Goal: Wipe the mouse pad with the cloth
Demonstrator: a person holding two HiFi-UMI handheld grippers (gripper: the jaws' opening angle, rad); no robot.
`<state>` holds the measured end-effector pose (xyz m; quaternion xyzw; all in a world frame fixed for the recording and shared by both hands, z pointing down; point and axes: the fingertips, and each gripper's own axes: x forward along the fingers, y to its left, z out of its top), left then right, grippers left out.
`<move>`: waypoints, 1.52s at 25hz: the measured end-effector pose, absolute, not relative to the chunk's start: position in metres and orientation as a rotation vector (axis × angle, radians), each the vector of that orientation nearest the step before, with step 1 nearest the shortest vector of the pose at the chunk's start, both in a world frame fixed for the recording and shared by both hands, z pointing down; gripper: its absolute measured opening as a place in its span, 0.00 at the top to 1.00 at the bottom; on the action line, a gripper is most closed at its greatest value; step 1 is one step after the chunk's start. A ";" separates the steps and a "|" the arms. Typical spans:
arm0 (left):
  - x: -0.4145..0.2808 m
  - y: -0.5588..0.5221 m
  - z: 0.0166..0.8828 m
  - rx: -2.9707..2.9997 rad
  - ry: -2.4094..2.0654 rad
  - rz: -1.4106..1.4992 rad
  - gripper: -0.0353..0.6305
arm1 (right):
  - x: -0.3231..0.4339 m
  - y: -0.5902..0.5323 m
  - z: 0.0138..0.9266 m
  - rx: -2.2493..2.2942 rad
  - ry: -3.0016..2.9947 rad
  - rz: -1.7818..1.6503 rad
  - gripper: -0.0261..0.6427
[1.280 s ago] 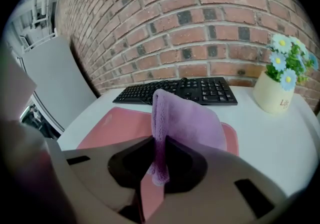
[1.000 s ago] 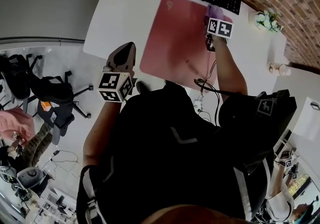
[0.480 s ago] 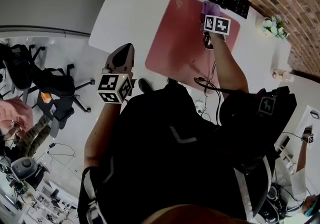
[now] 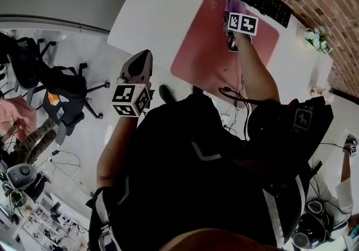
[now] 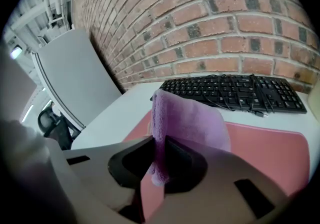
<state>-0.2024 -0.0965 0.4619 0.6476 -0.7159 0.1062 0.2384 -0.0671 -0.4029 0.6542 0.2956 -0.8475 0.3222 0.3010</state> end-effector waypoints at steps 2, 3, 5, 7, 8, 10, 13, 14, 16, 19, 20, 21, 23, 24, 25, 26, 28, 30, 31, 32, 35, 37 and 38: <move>-0.205 -0.093 0.462 1.757 -1.974 0.283 0.94 | -0.078 -0.402 0.653 0.769 -2.259 0.862 0.88; -0.206 -0.091 0.461 1.750 -1.981 0.281 0.94 | -0.084 -0.402 0.653 0.760 -2.264 0.865 0.88; -0.209 -0.086 0.461 1.738 -1.990 0.280 0.94 | -0.095 -0.400 0.653 0.744 -2.272 0.878 0.88; -0.212 -0.081 0.461 1.723 -2.000 0.279 0.94 | -0.105 -0.398 0.653 0.735 -2.278 0.893 0.88; -0.214 -0.079 0.461 1.713 -2.007 0.278 0.94 | -0.109 -0.398 0.654 0.736 -2.278 0.900 0.88; -0.218 -0.076 0.460 1.693 -2.023 0.274 0.94 | -0.116 -0.399 0.655 0.746 -2.275 0.909 0.88; -0.221 -0.070 0.460 1.673 -2.037 0.265 0.94 | -0.127 -0.401 0.657 0.753 -2.274 0.930 0.88; -0.222 -0.067 0.460 1.665 -2.040 0.264 0.94 | -0.132 -0.401 0.657 0.749 -2.274 0.936 0.88; -0.225 -0.061 0.462 1.644 -2.049 0.263 0.94 | -0.142 -0.400 0.656 0.733 -2.278 0.940 0.88; -0.232 -0.052 0.462 1.608 -2.069 0.255 0.94 | -0.159 -0.397 0.654 0.702 -2.288 0.948 0.88; -0.234 -0.050 0.461 1.600 -2.075 0.252 0.94 | -0.164 -0.396 0.654 0.694 -2.289 0.950 0.88; -0.236 -0.048 0.461 1.595 -2.079 0.250 0.94 | -0.169 -0.394 0.654 0.685 -2.288 0.951 0.88; -0.237 -0.045 0.461 1.587 -2.084 0.246 0.94 | -0.178 -0.391 0.654 0.664 -2.289 0.957 0.88; -0.238 -0.044 0.461 1.583 -2.086 0.243 0.94 | -0.182 -0.389 0.654 0.651 -2.292 0.964 0.88; -0.238 -0.043 0.461 1.579 -2.087 0.240 0.94 | -0.187 -0.387 0.653 0.638 -2.295 0.973 0.88; -0.239 -0.042 0.461 1.576 -2.088 0.235 0.94 | -0.190 -0.385 0.652 0.624 -2.300 0.982 0.88; -0.240 -0.041 0.462 1.573 -2.091 0.219 0.94 | -0.195 -0.381 0.649 0.594 -2.314 0.994 0.88; -0.242 -0.042 0.462 1.579 -2.093 0.201 0.94 | -0.199 -0.376 0.644 0.556 -2.334 0.990 0.88; -0.242 -0.043 0.461 1.585 -2.093 0.195 0.94 | -0.199 -0.374 0.641 0.538 -2.349 0.980 0.88; -0.242 -0.043 0.460 1.594 -2.091 0.192 0.94 | -0.199 -0.372 0.636 0.527 -2.368 0.968 0.88; -0.240 -0.040 0.454 1.654 -2.078 0.206 0.94 | -0.197 -0.365 0.610 0.535 -2.447 0.929 0.88; -0.241 -0.041 0.447 1.723 -2.063 0.212 0.94 | -0.191 -0.360 0.587 0.554 -2.501 0.909 0.88; -0.243 -0.043 0.442 1.766 -2.055 0.208 0.94 | -0.186 -0.357 0.574 0.570 -2.527 0.896 0.88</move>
